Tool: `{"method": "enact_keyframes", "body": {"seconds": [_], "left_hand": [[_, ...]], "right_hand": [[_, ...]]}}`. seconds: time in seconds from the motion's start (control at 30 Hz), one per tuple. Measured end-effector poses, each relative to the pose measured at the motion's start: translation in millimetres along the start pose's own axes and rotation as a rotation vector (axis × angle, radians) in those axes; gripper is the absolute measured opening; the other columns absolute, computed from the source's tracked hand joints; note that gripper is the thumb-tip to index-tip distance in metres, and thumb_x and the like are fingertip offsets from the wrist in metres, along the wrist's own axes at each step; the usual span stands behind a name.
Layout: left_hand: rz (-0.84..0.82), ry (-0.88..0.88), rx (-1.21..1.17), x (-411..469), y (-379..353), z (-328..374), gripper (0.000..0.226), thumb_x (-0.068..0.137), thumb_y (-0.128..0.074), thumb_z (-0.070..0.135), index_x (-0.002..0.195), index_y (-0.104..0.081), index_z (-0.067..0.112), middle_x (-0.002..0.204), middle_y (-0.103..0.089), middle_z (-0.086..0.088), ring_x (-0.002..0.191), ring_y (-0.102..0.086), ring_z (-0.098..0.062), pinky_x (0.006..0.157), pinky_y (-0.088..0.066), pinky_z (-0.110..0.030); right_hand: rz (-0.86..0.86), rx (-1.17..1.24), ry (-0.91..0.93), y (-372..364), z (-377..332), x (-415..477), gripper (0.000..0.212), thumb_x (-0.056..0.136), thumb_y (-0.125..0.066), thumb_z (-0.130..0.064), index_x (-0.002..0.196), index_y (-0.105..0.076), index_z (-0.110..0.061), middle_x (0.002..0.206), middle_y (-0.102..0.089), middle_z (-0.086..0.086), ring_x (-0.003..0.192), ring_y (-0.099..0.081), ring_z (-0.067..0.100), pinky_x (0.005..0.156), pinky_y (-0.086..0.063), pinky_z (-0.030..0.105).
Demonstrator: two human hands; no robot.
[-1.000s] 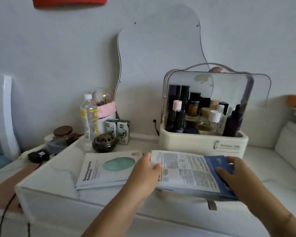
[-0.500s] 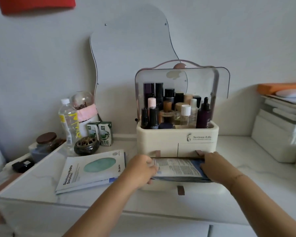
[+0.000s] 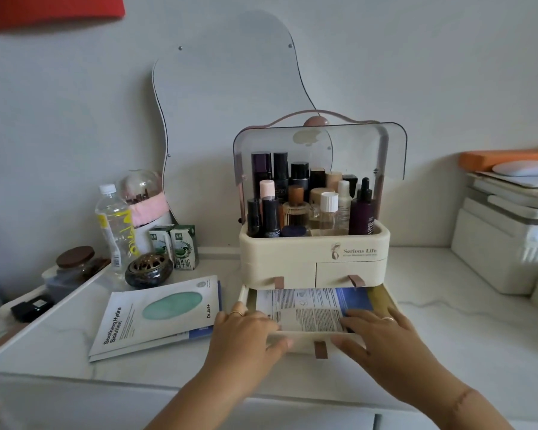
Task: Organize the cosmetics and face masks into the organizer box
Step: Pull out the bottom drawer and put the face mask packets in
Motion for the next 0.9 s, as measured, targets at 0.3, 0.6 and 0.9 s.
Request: {"method": "enact_keyframes", "body": {"seconds": [0.3,0.6,0.9], "left_hand": [[0.35,-0.001,-0.452,-23,22,-38,0.05,0.084,-0.044,0.062,0.115,-0.066,0.028,0.125,-0.059,0.015,0.121,-0.048,-0.008,0.102,-0.033,-0.034],[0.462,0.841,-0.628,-65,15,-239,0.052,0.093,-0.053,0.033,0.135,-0.046,0.003,0.139,-0.047,-0.023,0.128,-0.042,-0.04,0.105,-0.033,-0.047],[0.179,0.72,-0.292,-50,-4,-256,0.057,0.089,-0.045,0.054,0.132,-0.042,0.016,0.131,-0.054,-0.007,0.129,-0.042,-0.025,0.111,-0.023,-0.042]], "right_hand": [[0.157,0.347,0.161,22,-63,-6,0.05,0.09,-0.039,-0.055,0.137,-0.039,-0.037,0.145,-0.029,-0.025,0.131,-0.028,-0.006,0.108,-0.023,0.014],[-0.049,0.955,0.127,-10,-198,63,0.054,0.093,-0.049,-0.039,0.142,-0.033,-0.019,0.142,-0.035,-0.009,0.129,-0.033,0.006,0.104,-0.025,0.019],[-0.005,0.489,-0.33,-72,-217,116,0.052,0.085,-0.045,-0.03,0.131,-0.033,-0.011,0.135,-0.038,0.016,0.127,-0.034,0.035,0.107,-0.029,0.04]]}}
Point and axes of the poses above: each hand's wrist, its own x-axis towards the middle knuckle, its own y-axis out of the back of the hand, z = x × y, the point moved 7 cm from there along x, towards the middle knuckle
